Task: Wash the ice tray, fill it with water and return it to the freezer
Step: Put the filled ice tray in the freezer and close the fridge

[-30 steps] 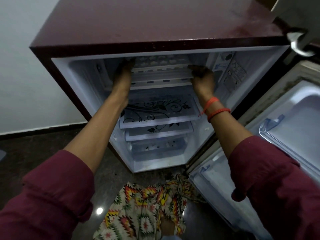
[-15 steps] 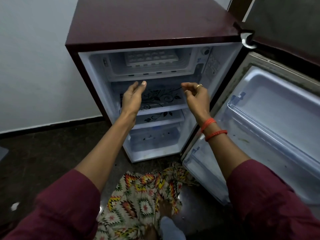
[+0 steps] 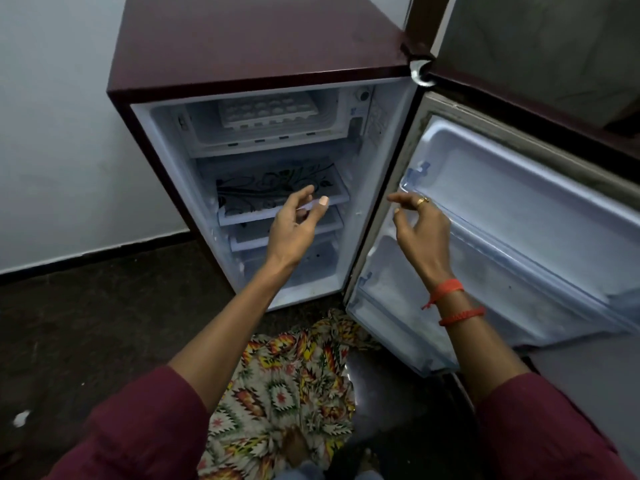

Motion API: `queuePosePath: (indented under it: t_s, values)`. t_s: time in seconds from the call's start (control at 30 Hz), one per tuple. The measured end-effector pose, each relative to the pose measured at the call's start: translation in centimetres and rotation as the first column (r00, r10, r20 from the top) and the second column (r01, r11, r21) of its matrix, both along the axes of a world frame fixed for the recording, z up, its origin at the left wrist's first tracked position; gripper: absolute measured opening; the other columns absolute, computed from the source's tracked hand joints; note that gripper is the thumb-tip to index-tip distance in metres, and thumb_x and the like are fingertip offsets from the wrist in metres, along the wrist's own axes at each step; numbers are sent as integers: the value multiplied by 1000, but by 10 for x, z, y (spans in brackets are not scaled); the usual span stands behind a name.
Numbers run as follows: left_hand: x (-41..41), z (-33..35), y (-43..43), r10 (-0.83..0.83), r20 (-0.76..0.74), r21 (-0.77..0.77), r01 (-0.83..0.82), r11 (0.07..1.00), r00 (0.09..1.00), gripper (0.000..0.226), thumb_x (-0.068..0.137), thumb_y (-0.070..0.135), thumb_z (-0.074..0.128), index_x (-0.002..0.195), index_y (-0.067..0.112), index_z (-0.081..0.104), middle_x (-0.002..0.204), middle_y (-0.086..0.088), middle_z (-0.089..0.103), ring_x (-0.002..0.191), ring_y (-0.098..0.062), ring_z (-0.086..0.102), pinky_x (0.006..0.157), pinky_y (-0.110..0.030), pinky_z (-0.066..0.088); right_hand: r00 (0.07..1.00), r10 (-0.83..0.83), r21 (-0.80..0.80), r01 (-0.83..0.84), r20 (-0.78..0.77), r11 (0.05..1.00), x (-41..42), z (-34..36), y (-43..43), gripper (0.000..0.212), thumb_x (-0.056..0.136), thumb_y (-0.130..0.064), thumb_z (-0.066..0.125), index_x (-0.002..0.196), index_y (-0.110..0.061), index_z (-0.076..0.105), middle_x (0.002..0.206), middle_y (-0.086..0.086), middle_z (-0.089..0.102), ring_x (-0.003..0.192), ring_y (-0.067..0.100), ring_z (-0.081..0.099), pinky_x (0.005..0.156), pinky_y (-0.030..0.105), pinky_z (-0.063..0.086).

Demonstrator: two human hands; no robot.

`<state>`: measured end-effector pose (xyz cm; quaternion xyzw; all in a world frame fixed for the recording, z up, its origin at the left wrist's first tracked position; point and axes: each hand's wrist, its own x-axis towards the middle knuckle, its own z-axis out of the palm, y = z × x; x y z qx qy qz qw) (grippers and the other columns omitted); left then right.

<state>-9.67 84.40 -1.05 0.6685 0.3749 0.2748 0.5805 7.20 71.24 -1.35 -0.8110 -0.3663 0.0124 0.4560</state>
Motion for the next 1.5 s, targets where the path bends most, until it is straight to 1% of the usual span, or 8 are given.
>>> queuePosePath:
  t_s: [0.2, 0.33, 0.47, 0.6, 0.83, 0.97, 1.33, 1.5]
  values:
    - [54, 17, -54, -132, -14, 100, 133, 986, 991, 52, 96, 48, 59, 143, 27, 50, 145, 5, 53, 131, -16, 51, 109, -45, 45, 971, -79, 5, 80, 225, 997, 29, 18, -86, 26, 91, -14, 60, 111, -27, 71, 113, -7, 69, 110, 15, 60, 96, 40, 46]
    - [90, 32, -92, -186, 20, 111, 182, 977, 982, 63, 86, 61, 60, 139, 29, 53, 143, 5, 55, 130, -15, 51, 109, -44, 45, 915, -153, -7, 168, 374, 986, 54, 32, -140, 26, 90, -17, 60, 113, -28, 68, 112, -4, 67, 107, 19, 60, 95, 28, 34]
    - [120, 47, -127, -238, 28, 218, 227, 949, 971, 55, 95, 47, 61, 145, 25, 49, 149, 4, 49, 135, -13, 46, 113, -43, 41, 840, -240, 19, 264, 486, 964, 77, 52, -186, 30, 89, -18, 61, 118, -25, 67, 116, -1, 65, 111, 22, 59, 96, 36, 36]
    - [147, 58, -158, -278, 23, 364, 251, 897, 960, 56, 94, 49, 60, 144, 26, 49, 149, 5, 46, 139, -17, 40, 113, -45, 38, 737, -336, 79, 361, 586, 929, 97, 72, -227, 31, 89, -21, 62, 119, -23, 66, 120, 2, 62, 115, 23, 56, 102, 43, 37]
    - [193, 81, -200, -327, 18, 561, 261, 786, 945, 62, 90, 55, 58, 144, 24, 50, 154, -1, 41, 143, -19, 34, 112, -34, 28, 578, -524, 139, 579, 625, 804, 140, 99, -280, 35, 90, -35, 58, 124, -28, 63, 127, 3, 59, 118, 24, 52, 106, 42, 35]
    - [213, 93, -218, -350, 5, 597, 278, 753, 937, 63, 92, 53, 60, 146, 24, 48, 157, -2, 39, 149, -24, 27, 118, -46, 27, 601, -544, 115, 603, 585, 789, 159, 101, -299, 39, 95, -40, 50, 131, -26, 60, 133, 4, 57, 123, 26, 50, 108, 40, 35]
    - [245, 109, -247, -419, -96, 627, 381, 679, 903, 64, 92, 55, 54, 148, 25, 45, 155, 1, 44, 151, -27, 23, 119, -48, 19, 712, -527, -76, 625, 464, 777, 191, 89, -324, 51, 101, -50, 32, 141, -27, 53, 145, 7, 51, 136, 27, 41, 112, 42, 35]
    - [249, 106, -256, -433, -127, 618, 412, 669, 893, 64, 92, 57, 53, 148, 27, 44, 155, 2, 44, 151, -27, 24, 120, -49, 19, 759, -502, -80, 580, 414, 811, 196, 88, -335, 50, 102, -47, 36, 143, -23, 51, 135, 12, 52, 126, 30, 46, 106, 41, 38]
